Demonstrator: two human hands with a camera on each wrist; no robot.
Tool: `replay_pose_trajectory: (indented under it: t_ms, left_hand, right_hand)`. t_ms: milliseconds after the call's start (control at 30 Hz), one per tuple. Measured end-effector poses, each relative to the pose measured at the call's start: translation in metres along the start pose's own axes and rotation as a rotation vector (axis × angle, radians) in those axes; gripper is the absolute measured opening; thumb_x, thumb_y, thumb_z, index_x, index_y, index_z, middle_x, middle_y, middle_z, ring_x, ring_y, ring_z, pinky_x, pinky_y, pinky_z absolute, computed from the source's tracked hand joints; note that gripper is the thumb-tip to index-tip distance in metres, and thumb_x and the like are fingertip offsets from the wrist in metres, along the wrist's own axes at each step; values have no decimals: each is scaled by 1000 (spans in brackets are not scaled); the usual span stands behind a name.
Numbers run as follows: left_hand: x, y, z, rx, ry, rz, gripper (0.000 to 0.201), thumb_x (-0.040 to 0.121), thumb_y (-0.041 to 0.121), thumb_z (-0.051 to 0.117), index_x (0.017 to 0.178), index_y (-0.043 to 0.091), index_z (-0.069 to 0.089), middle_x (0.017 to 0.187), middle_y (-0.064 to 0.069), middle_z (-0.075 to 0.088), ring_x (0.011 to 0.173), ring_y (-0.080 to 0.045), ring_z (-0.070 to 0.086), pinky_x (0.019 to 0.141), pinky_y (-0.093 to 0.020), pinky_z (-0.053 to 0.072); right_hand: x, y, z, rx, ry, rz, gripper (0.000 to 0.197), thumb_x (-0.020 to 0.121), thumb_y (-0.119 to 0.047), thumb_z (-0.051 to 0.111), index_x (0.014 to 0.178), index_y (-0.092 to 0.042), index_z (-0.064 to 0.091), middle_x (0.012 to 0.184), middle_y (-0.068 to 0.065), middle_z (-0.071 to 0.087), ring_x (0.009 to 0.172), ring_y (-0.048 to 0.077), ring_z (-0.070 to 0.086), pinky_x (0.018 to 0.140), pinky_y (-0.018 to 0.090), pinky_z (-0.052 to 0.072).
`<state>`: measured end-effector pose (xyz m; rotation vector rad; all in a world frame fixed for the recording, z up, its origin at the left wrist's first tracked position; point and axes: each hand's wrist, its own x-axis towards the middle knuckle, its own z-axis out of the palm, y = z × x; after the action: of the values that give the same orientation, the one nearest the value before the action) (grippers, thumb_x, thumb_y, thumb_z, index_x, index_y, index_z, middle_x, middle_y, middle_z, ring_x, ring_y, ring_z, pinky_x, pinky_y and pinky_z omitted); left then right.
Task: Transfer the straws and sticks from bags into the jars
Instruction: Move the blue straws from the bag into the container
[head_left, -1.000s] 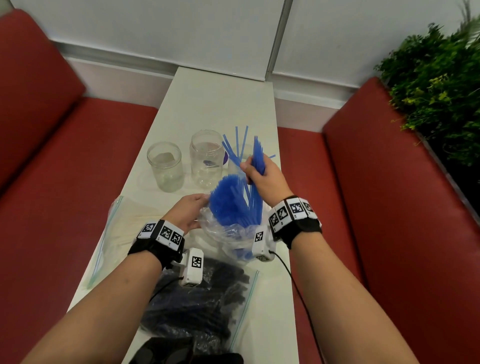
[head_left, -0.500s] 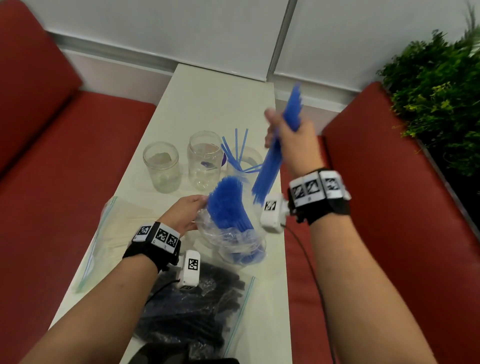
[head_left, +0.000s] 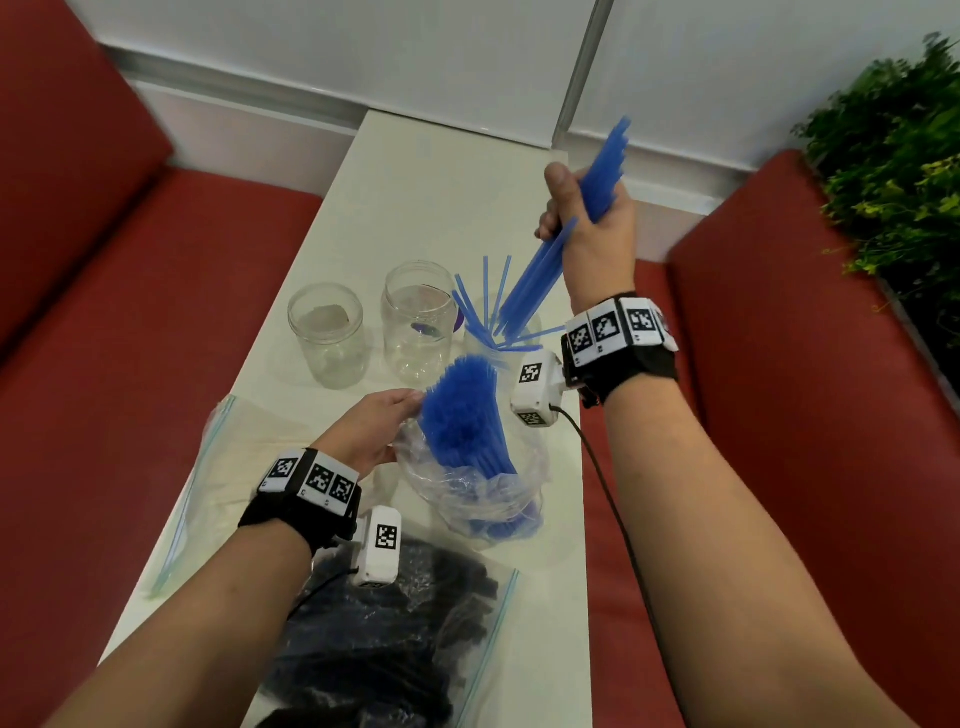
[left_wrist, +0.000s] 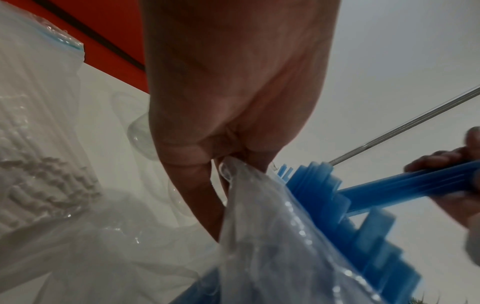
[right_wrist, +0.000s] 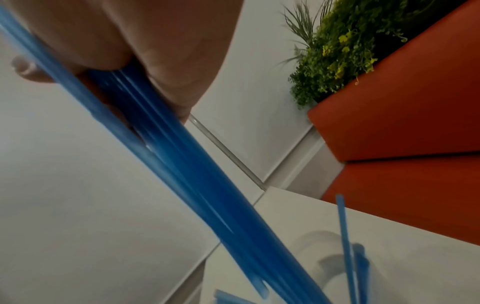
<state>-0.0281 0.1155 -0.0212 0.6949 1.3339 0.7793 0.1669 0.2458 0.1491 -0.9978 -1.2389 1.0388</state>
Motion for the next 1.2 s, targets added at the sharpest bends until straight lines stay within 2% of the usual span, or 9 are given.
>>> replay_pose_trajectory:
  t_ms: [233,467,667,767,900,1000,1067,1133,1200]
  left_hand:
    - [7,-1,-6,-1,-4,-25,27,104,36,52,105,26,78,111,0,75,86,-23,64,68,-35,57]
    - [14,1,-4,-31,2,-46,28,105,34,52,114,20,75,114,-3,75,97,-32,64,84,-48,54]
    - [16,3,-5,-36,-6,-50,29,104,36,52,118,19,72,118,-2,74,100,-33,66,78,-43,55]
    - [16,3,-6,-38,-3,-50,29,105,34,51,116,18,73,117,-4,74,103,-36,65,86,-49,55]
    - [13,4,-5,-39,11,-52,27,105,34,52,113,19,74,114,-2,75,104,-35,67,86,-50,57]
    - [9,5,-4,-24,12,-46,28,105,34,51,114,19,73,114,-2,75,99,-31,70,75,-42,59]
    - [6,5,-3,-5,14,-40,28,106,33,50,115,21,73,112,0,76,100,-30,70,74,-39,59]
    - [2,5,-2,3,20,-37,28,106,32,50,113,21,74,110,0,76,97,-31,70,72,-38,58]
    - [-3,5,-2,18,29,-23,28,106,31,49,111,21,75,110,-2,76,92,-30,67,69,-36,56]
  right_hand:
    - [10,72,2,-184,16,103,37,88,-46,72,88,-12,59,67,0,60,64,12,57,68,23,48]
    - [5,110,-2,-242,-14,207,21,90,-19,74,84,-9,57,82,10,61,79,21,59,84,40,52]
    - [22,90,-5,-255,-19,60,18,86,-4,72,98,-13,61,80,7,64,73,15,57,74,29,50]
    - [24,82,-2,-338,-17,-96,9,91,-16,67,99,-18,67,96,-4,71,92,9,65,94,39,53]
    - [9,105,-1,-920,-294,-15,48,105,-51,37,145,-28,51,158,2,40,152,22,21,125,46,4]
    - [-7,120,-3,-1233,-536,118,61,104,-59,24,157,-30,29,167,4,18,156,28,-3,123,54,-6]
    - [-11,111,-6,-1144,-484,29,58,104,-57,30,155,-31,35,166,4,22,156,26,-3,123,52,-9]
    - [-16,93,-11,-935,-296,-119,49,105,-49,41,148,-27,48,159,4,38,155,22,11,125,47,-2]
    - [-28,74,-19,-649,-100,-190,34,102,-31,51,132,-22,62,137,1,62,139,17,45,121,43,29]
